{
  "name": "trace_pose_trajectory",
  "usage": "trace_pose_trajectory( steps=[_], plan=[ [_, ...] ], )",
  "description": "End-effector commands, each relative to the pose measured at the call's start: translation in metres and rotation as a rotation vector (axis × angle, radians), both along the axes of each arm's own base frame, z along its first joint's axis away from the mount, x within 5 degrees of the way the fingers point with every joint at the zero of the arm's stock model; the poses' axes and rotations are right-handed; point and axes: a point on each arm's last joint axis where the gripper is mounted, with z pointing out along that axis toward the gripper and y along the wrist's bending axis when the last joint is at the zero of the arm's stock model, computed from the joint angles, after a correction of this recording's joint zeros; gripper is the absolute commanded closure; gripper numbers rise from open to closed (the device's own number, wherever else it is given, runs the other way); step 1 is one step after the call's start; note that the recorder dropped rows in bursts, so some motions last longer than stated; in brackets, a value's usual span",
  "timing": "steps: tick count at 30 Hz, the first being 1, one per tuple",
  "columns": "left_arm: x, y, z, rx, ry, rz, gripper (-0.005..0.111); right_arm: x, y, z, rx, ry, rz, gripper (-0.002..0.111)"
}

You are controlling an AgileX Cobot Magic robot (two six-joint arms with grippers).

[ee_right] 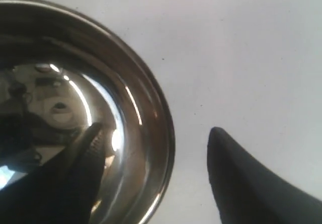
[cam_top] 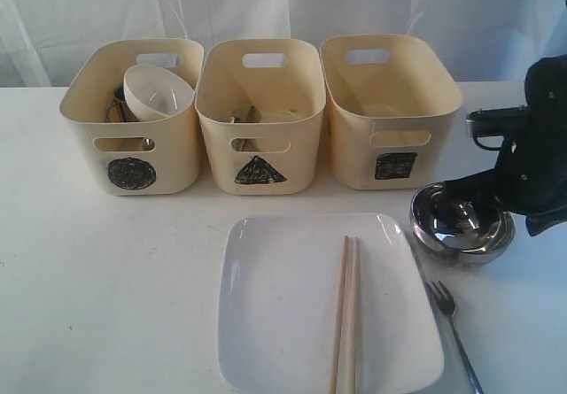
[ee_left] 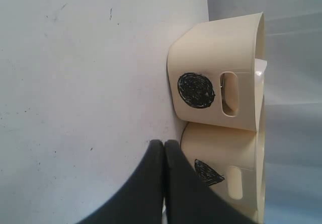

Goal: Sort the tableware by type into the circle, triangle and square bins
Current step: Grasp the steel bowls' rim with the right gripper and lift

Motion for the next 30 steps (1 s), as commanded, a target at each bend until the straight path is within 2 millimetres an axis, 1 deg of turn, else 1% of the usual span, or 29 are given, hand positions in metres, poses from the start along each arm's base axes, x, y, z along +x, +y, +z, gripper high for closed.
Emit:
trace_pose_trajectory(
  steps=[1,3,4,6,7,10,15,18,30],
  plan=[
    [0.0,0.0,0.001,-0.001,-0.008,0.002,0.107,0.003,-0.003,-0.004,0.006,0.003,-0.026,0.058],
    [0.0,0.0,0.001,-0.001,-0.008,0.002,0.107,0.003,-0.003,-0.006,0.008,0.006,-0.038,0.067],
    [0.0,0.0,0.001,-0.001,-0.008,0.002,0.107,0.003,-0.003,-0.007,0.008,0.008,-0.038,0.074],
    [0.0,0.0,0.001,-0.001,-0.008,0.002,0.107,0.003,-0.003,-0.007,0.007,0.012,-0.039,0.084],
    [0.0,0.0,0.001,-0.001,-0.008,0.002,0.107,0.002,-0.003,-0.007,0.007,0.013,-0.039,0.092],
    [0.0,0.0,0.001,-0.001,-0.008,0.002,0.107,0.001,-0.004,-0.007,0.004,0.028,-0.041,0.107],
    [0.0,0.0,0.001,-0.001,-0.008,0.002,0.107,-0.002,-0.004,-0.005,-0.003,0.052,-0.042,0.108],
    [0.0,0.0,0.001,-0.001,-0.008,0.002,0.107,-0.005,-0.005,0.005,-0.003,0.039,-0.045,0.108],
    [0.0,0.0,0.001,-0.001,-0.008,0.002,0.107,-0.029,-0.001,0.078,0.075,-0.148,-0.004,0.108]
  ],
)
